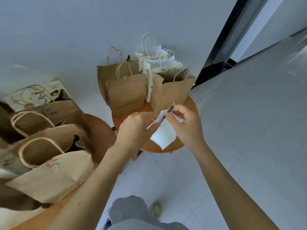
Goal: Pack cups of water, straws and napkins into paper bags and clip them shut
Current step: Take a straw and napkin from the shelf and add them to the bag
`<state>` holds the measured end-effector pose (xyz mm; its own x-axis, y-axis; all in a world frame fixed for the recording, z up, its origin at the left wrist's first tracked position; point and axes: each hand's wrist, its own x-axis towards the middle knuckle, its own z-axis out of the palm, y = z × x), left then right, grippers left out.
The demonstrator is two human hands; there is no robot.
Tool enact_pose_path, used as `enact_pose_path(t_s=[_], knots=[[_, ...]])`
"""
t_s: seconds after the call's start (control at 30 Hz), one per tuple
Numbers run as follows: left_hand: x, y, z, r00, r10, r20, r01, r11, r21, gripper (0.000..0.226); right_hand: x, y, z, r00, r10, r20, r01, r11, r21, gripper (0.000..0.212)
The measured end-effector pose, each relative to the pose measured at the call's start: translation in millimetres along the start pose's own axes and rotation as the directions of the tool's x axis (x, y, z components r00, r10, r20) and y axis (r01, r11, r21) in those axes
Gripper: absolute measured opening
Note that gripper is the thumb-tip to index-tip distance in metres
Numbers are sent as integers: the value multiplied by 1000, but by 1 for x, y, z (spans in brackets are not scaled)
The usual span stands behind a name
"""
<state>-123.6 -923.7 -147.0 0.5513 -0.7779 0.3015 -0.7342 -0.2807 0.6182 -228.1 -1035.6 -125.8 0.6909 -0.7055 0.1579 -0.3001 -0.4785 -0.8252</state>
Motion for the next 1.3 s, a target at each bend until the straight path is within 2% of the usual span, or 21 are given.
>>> enact_pose_path(t_s=[0.17,0.3,0.4,0.47,0.57,0.7,0.83,0.93,1.1,1.13,1.23,1.3], knots=[[64,-2,41,996,-81,-25,81,997,19,19,68,46,-35,1000,-12,-8,12,999,-47,4],[117,-18,72,981,-192,2,192,981,15,19,125,77,-47,999,-28,18,31,989,-142,22],[170,-36,101,975,-222,-13,222,974,43,21,170,94,-57,996,-82,17,84,982,-170,15],[202,-44,119,975,-224,-4,223,972,73,22,197,102,-66,994,-106,1,105,984,-142,9],[245,-57,138,980,-197,9,195,976,100,23,239,111,-75,993,-116,-2,115,988,-104,13],[282,-63,159,934,-350,70,331,924,192,29,282,116,-88,977,-213,13,213,977,-18,4],[308,-70,181,870,-468,155,428,874,231,31,330,117,-94,968,-251,21,246,959,142,16],[321,-72,191,807,-562,179,509,817,271,35,360,123,-94,956,-294,11,286,938,196,19],[332,-77,194,703,-671,236,571,730,375,68,402,140,-94,937,-344,-58,345,889,300,1],[332,-79,195,686,-683,252,569,719,398,77,409,143,-91,933,-356,-54,356,887,294,4],[328,-85,199,644,-705,298,560,700,443,104,422,154,-81,915,-404,23,385,887,257,7],[324,-89,202,632,-712,305,571,695,436,113,426,164,-73,900,-422,108,388,890,239,10]])
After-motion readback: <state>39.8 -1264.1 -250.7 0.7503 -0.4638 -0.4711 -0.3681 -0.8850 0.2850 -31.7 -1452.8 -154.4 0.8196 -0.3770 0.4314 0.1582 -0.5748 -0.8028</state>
